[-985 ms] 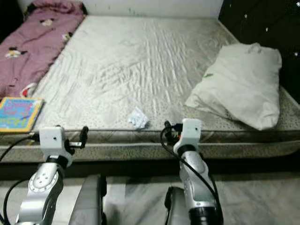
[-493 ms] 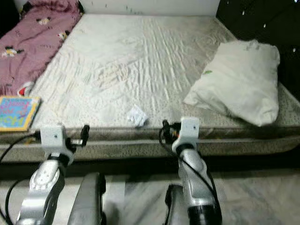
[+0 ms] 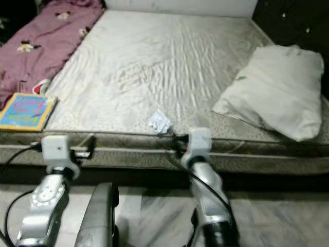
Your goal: Clean up the room
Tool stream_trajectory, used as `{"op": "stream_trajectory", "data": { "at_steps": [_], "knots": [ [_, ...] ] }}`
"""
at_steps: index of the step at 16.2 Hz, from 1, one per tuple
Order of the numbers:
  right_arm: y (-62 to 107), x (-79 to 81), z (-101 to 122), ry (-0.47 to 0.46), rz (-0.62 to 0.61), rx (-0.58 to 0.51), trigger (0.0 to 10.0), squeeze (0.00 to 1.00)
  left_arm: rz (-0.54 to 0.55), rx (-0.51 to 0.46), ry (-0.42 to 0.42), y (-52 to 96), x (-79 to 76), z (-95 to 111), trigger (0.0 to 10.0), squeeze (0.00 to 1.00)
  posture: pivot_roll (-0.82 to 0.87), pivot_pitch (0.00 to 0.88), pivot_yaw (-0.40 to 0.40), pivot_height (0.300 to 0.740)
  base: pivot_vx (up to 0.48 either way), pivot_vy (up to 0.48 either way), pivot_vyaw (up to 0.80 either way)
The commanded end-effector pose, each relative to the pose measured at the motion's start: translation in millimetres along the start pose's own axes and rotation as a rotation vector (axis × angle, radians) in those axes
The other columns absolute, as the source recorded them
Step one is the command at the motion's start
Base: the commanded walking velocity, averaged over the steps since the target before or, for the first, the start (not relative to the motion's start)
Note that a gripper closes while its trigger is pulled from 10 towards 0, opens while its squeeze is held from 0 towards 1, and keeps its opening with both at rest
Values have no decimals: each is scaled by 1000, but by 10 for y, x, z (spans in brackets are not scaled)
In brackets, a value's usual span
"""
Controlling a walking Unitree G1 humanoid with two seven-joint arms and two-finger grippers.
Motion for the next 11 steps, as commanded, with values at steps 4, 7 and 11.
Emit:
{"op": "stream_trajectory", "data": {
  "at_steps": [4, 7, 11],
  "knots": [
    [0, -66, -24, 5, -14, 14, 10000, 0, -22, 13, 15, -20, -46, -14, 10000, 0, 64, 46, -32, 534, 0, 0, 0],
    [-2, -55, -37, 10, -8, 19, 10000, 0, -24, 16, 19, -16, -49, -23, 10000, 0, 64, 41, -30, 534, 337, 0, 0],
    [-1, -51, -36, 16, -6, 15, 10000, 0, -26, 24, 19, -13, -50, -36, 10000, 0, 66, 35, -30, 534, 376, 0, 0]
  ]
}}
Point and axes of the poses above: a point about 5 cm out from each wrist's last joint towards the gripper, its own y axis pointing back from the gripper into the wrist, its own z axis along the axis of the wrist's last joint, x = y × z, the point moved 1 cm from there along -y, pointing out of the wrist towards the gripper, and after that the axes turned 10 degrees about y, right-handed, at the moved point
